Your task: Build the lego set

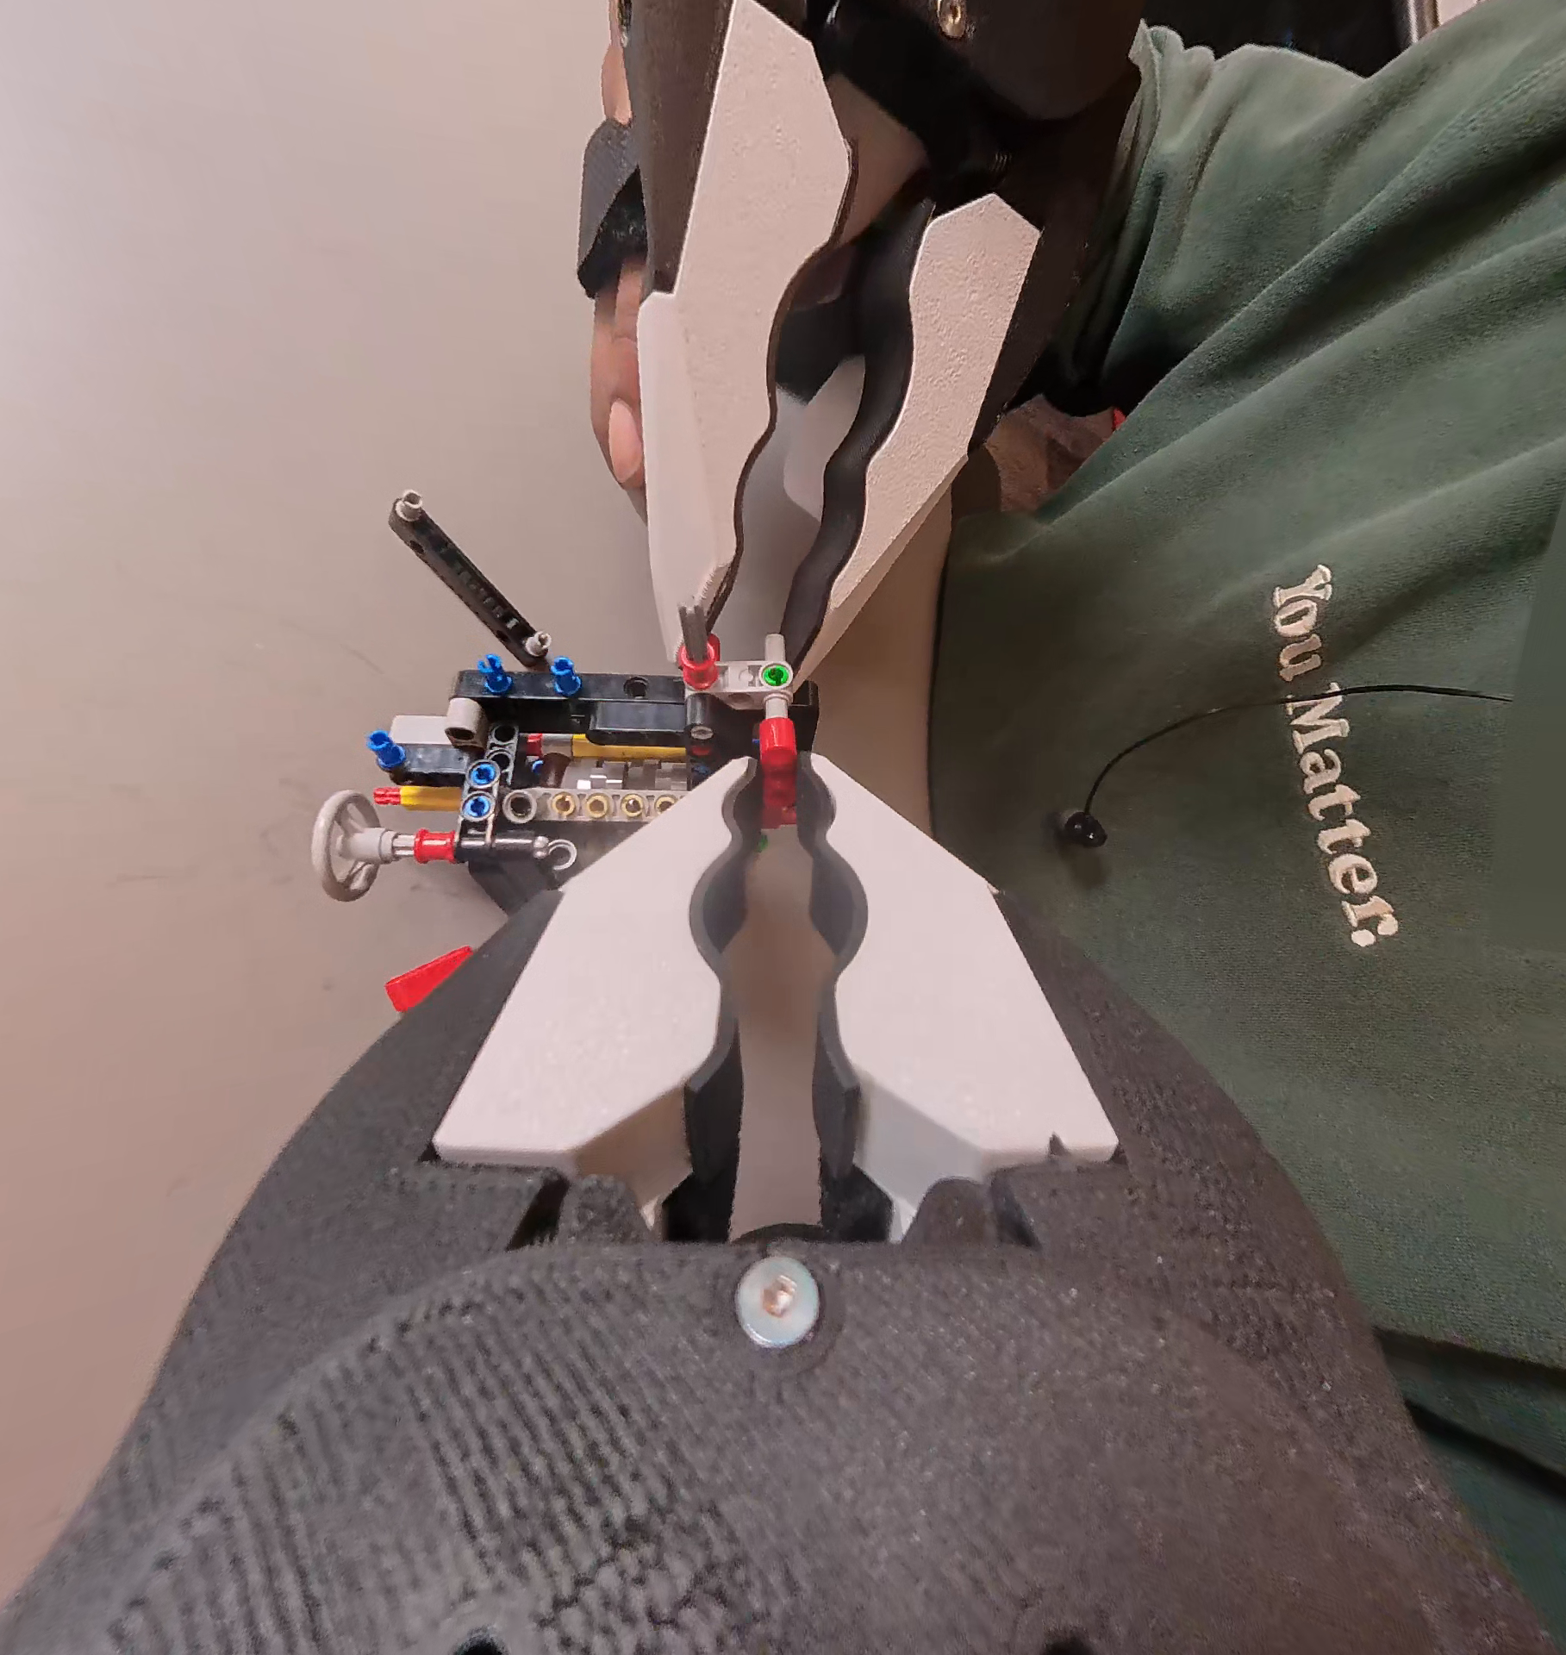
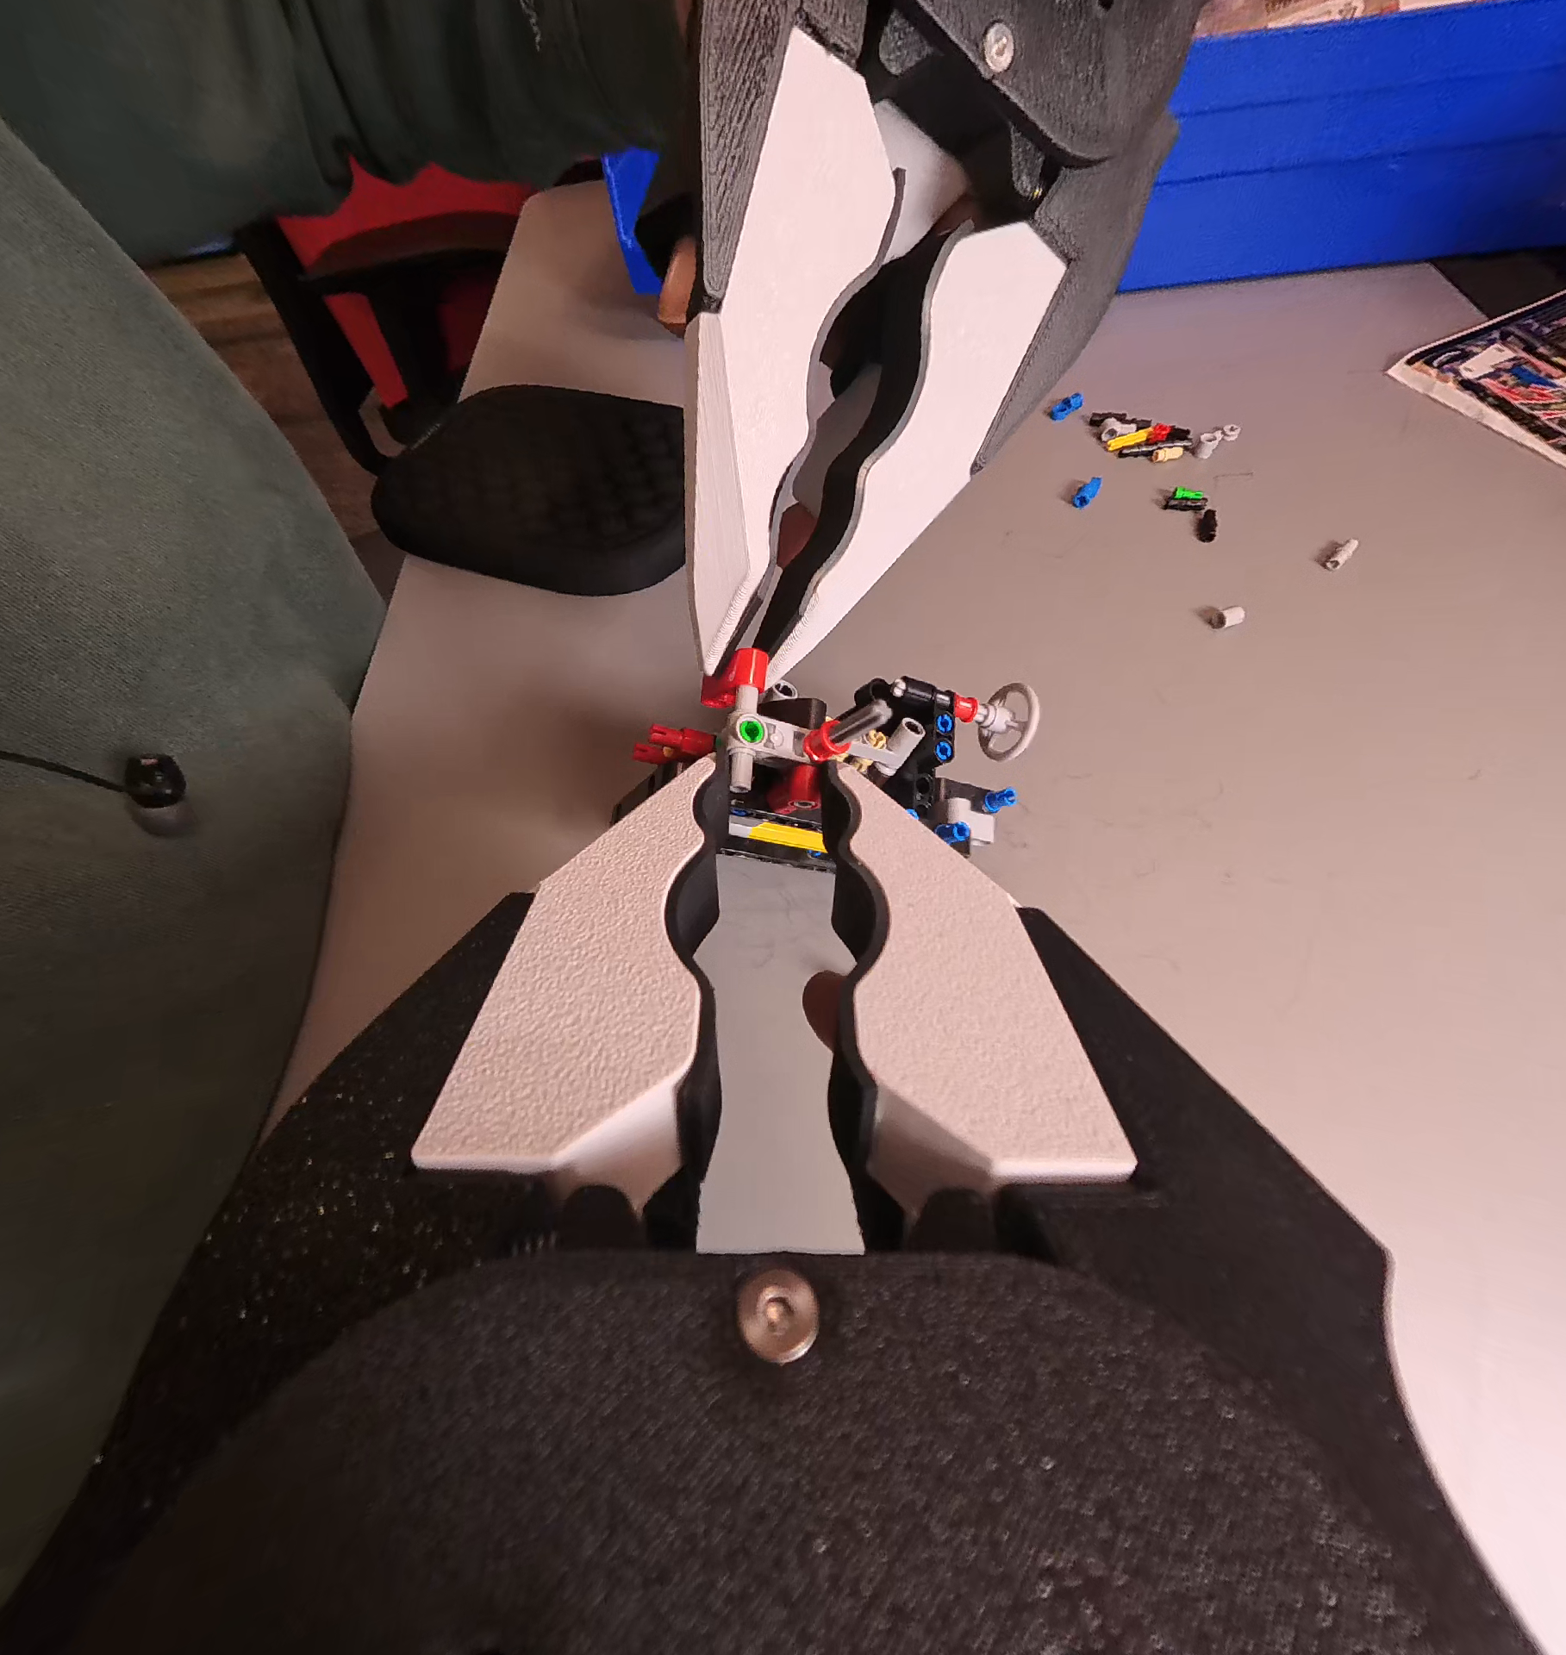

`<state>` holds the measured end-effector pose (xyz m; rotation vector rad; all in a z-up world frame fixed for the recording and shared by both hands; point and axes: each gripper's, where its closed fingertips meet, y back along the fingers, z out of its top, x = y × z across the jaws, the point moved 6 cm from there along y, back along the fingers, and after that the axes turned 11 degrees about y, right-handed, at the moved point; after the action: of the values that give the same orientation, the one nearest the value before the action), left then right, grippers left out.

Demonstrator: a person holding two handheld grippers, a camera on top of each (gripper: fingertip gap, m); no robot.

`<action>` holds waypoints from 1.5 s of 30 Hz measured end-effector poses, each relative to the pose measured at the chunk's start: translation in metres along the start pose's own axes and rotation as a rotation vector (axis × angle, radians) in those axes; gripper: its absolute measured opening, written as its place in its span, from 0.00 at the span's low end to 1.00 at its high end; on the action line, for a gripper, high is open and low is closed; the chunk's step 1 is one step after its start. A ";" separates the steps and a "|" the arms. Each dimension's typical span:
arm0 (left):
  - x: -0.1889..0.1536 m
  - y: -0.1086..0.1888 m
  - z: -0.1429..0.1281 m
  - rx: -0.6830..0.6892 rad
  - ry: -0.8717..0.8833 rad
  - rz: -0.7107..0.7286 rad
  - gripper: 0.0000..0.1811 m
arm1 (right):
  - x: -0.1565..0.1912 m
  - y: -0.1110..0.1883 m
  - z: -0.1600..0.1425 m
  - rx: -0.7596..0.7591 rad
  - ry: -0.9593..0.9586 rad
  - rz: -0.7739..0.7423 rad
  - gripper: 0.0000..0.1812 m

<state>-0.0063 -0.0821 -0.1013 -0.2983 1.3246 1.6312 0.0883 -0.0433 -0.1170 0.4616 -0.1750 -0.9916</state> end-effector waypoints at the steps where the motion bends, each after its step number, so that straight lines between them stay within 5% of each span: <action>1: 0.000 0.000 0.000 0.008 0.004 0.001 0.03 | 0.000 0.000 0.000 0.002 0.001 0.000 0.10; 18: -0.011 -0.003 0.012 0.330 -0.005 0.136 0.03 | 0.006 -0.007 0.005 0.038 0.027 -0.009 0.09; 24: -0.007 0.001 0.021 0.235 -0.041 0.151 0.03 | -0.002 0.005 0.000 0.011 -0.010 -0.025 0.09; 26: -0.005 0.004 0.019 0.193 -0.047 0.134 0.03 | -0.007 0.009 -0.005 0.005 -0.011 -0.049 0.01; 32: 0.029 0.019 -0.020 0.294 -0.054 0.368 0.03 | -0.015 0.017 -0.023 0.000 -0.035 -0.046 0.02; 39: 0.070 0.014 -0.084 0.675 -0.042 0.596 0.03 | -0.022 0.020 -0.047 0.042 -0.057 -0.041 0.03; 45: 0.074 0.007 -0.082 0.680 -0.068 0.636 0.03 | -0.026 0.018 -0.062 0.071 -0.086 -0.037 0.03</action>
<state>-0.0787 -0.1126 -0.1793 0.6392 1.9440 1.5330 0.1096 0.0052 -0.1627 0.4883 -0.2805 -1.0446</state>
